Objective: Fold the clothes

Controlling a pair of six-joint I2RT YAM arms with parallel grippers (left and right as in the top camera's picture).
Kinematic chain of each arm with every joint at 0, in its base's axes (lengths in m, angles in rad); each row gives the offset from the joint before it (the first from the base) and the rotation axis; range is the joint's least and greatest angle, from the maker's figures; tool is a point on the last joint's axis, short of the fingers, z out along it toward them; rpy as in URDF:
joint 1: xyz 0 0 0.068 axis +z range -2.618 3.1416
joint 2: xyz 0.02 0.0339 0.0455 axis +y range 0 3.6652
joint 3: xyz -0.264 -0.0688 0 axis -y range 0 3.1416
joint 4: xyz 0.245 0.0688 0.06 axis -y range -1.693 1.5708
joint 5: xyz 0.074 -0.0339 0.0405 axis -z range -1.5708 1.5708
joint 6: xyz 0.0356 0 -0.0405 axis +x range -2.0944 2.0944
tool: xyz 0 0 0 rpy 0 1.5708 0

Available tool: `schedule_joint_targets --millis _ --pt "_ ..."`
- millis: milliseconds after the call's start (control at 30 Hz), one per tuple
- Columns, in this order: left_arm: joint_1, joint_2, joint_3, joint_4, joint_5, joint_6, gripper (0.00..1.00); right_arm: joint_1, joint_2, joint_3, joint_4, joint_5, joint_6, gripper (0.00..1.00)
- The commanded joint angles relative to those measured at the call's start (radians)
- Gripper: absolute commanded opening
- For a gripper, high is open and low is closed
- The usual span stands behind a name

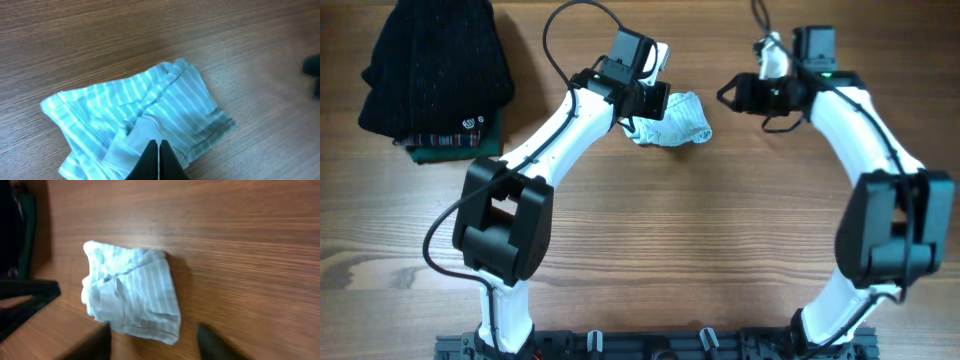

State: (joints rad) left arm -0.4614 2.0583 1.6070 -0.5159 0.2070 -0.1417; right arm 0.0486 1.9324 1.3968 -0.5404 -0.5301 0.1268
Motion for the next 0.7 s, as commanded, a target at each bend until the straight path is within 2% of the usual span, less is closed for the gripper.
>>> schedule_joint_targets --millis 0,300,400,667 --pt "0.060 -0.024 -0.002 0.001 -0.038 -0.051 0.04 0.073 0.074 0.005 0.008 0.065 -0.020 0.05" --pt "0.204 -0.085 -0.002 -0.005 -0.037 -0.126 0.04 0.138 0.124 0.004 0.008 0.269 0.066 0.04" --pt "0.224 -0.090 -0.002 -0.013 -0.037 -0.129 0.04 0.141 0.135 0.003 0.001 0.320 0.121 0.04" --pt "0.229 -0.089 -0.002 -0.018 -0.039 -0.129 0.04 0.191 0.143 -0.011 0.002 0.363 0.140 0.04"
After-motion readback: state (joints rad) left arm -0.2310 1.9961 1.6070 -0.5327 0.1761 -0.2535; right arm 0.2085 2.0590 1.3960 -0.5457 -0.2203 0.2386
